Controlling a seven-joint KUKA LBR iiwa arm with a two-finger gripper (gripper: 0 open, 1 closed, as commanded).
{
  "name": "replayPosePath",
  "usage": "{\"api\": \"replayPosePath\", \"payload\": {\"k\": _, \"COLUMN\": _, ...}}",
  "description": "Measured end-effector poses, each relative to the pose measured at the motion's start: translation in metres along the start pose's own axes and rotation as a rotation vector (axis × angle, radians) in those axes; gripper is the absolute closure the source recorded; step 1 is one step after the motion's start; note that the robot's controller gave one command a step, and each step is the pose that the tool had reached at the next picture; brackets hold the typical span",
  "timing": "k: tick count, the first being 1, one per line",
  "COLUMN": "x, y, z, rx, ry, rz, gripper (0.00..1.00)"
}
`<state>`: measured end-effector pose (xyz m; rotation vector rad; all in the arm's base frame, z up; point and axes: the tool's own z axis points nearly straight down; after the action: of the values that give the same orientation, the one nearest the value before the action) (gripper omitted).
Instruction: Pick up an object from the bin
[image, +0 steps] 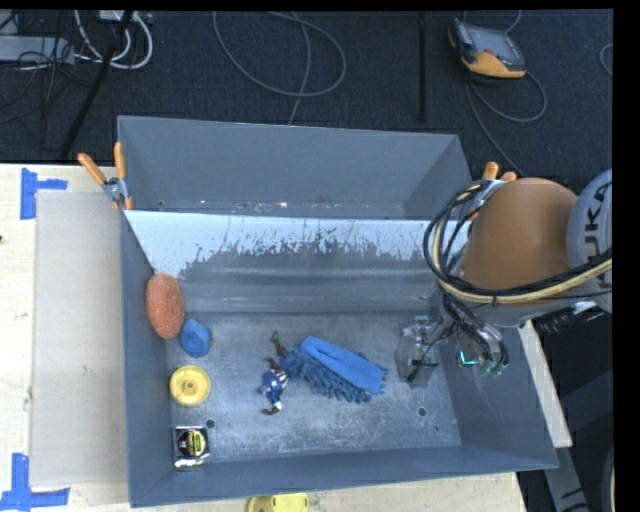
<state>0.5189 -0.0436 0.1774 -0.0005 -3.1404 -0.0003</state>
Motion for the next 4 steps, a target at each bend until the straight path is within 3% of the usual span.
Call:
{"api": "replayPosePath", "payload": {"k": 1, "x": 0.0, "y": 0.0, "z": 0.0, "rx": 0.0, "ry": 0.0, "rz": -0.001, "gripper": 0.0}}
{"api": "replayPosePath", "payload": {"k": 2, "x": -0.014, "y": 0.037, "z": 0.032, "rx": 0.002, "ry": -0.004, "rz": -0.051, "gripper": 0.0}}
{"api": "replayPosePath", "payload": {"k": 3, "x": -0.039, "y": 0.076, "z": 0.059, "rx": -0.001, "ry": -0.001, "rz": -0.058, "gripper": 0.0}}
{"api": "replayPosePath", "payload": {"k": 4, "x": -0.035, "y": 0.062, "z": 0.106, "rx": 0.0, "ry": -0.001, "rz": -0.128, "gripper": 1.0}}
